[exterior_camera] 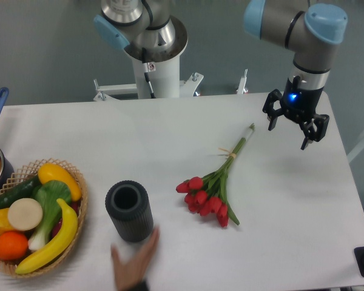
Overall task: Pick up the flowers from the table
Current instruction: 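Move the open gripper over the green stems of the red tulips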
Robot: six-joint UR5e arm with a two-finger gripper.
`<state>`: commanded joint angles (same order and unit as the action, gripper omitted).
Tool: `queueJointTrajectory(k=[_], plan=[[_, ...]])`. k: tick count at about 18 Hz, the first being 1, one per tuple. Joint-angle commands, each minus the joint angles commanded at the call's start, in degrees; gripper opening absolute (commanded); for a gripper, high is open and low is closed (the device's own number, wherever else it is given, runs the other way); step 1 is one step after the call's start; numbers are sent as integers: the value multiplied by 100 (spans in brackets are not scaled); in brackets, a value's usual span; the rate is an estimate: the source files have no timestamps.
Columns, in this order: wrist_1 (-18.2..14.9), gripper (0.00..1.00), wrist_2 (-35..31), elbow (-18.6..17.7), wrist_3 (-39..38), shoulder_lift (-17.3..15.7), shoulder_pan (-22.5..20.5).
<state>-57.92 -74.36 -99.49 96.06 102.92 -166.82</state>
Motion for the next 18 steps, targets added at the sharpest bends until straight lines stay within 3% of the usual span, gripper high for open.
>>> queueJointTrajectory(k=[10, 15, 18], plan=[[-79, 100, 271, -114, -35, 35, 0], [-26, 100, 764, -281, -947, 35, 17], [-26, 100, 809, -412, -1055, 53, 123]])
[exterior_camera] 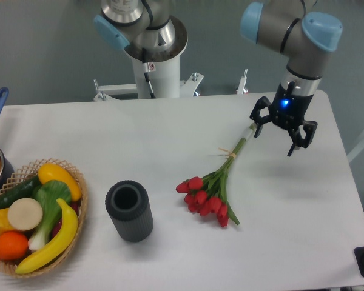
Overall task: Pick up the flowers from the table
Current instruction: 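Move the open gripper over the green stems of the red tulips, then lower the gripper around the tulip stems just below the blooms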
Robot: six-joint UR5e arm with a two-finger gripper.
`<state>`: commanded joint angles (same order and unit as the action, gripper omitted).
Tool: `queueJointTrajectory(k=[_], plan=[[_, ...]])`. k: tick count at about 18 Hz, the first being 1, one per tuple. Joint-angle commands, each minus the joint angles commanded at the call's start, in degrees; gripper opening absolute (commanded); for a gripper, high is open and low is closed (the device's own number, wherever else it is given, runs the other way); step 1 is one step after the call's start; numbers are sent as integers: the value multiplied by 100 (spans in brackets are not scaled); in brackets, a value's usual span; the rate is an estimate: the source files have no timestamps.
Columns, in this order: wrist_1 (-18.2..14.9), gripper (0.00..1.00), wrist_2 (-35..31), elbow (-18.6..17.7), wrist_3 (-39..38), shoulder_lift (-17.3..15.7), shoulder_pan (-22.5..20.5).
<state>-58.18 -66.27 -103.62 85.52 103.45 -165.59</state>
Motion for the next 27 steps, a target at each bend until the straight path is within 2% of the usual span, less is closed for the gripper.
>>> queueJointTrajectory(k=[6, 10, 22, 27], plan=[[18, 100, -70, -98, -237, 290, 518], [-17, 100, -97, -211, -606, 369, 668], [-18, 100, -176, -247, -835, 914, 686], [-44, 100, -184, -238, -896, 958, 686]])
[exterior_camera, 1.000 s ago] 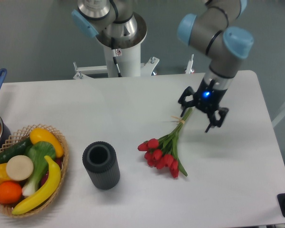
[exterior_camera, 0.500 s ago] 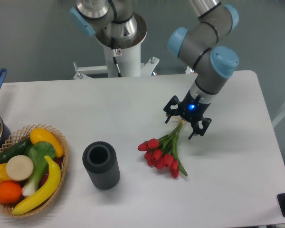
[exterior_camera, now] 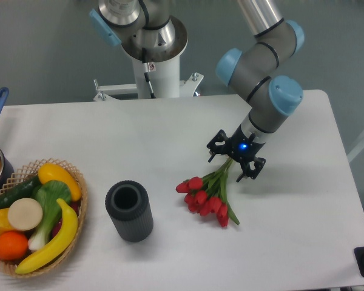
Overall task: Pick up the flowers from the table
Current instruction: 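Lower the gripper around the tulip stems just below the blooms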
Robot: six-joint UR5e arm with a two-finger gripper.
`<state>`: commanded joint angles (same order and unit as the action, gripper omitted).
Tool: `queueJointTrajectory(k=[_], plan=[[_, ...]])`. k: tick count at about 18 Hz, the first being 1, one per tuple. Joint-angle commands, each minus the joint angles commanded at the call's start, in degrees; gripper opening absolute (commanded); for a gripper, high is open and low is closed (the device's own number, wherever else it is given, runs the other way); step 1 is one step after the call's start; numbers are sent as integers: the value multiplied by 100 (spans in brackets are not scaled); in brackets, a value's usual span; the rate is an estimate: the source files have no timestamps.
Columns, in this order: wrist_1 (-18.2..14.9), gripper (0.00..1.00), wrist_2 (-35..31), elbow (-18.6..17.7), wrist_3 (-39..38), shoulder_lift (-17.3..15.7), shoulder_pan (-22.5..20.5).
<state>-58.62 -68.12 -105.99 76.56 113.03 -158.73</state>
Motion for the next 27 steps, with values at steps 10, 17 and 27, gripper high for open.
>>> queueJointTrajectory(k=[10, 17, 27], plan=[[35, 100, 0, -18, -115, 132, 96], [61, 100, 9, -79, -106, 228, 132], [62, 91, 9, -114, -88, 237, 176]])
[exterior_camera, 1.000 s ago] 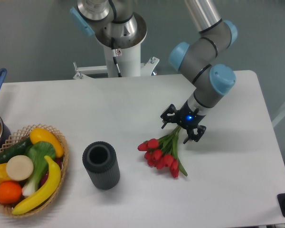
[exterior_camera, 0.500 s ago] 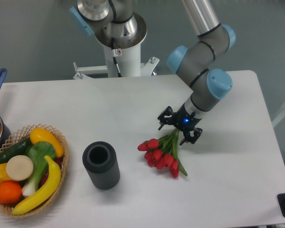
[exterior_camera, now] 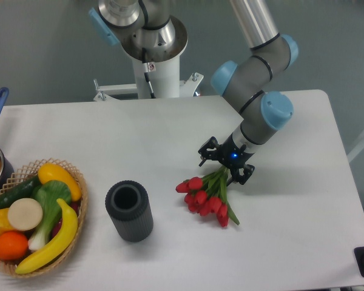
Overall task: Pick up the flowers from the table
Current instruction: 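Lower the gripper around the tulip stems just below the blooms, then close the gripper on the tulip stems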
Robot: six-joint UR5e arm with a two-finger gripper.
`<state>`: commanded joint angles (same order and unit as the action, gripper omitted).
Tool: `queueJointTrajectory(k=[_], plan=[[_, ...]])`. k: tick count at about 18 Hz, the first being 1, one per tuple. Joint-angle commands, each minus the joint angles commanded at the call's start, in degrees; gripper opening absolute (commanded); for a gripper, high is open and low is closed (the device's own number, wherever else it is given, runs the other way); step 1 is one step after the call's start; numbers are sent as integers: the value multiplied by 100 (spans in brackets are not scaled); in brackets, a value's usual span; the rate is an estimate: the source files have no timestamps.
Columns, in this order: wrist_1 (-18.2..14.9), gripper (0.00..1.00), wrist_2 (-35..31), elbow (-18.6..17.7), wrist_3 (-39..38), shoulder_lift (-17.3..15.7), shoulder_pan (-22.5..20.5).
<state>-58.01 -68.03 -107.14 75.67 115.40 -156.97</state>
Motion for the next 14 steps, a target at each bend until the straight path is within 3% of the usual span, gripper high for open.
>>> queueJointTrajectory(k=[7, 14], plan=[[0, 69, 0, -9, 26, -9, 0], [0, 57, 0, -44, 0, -44, -26]])
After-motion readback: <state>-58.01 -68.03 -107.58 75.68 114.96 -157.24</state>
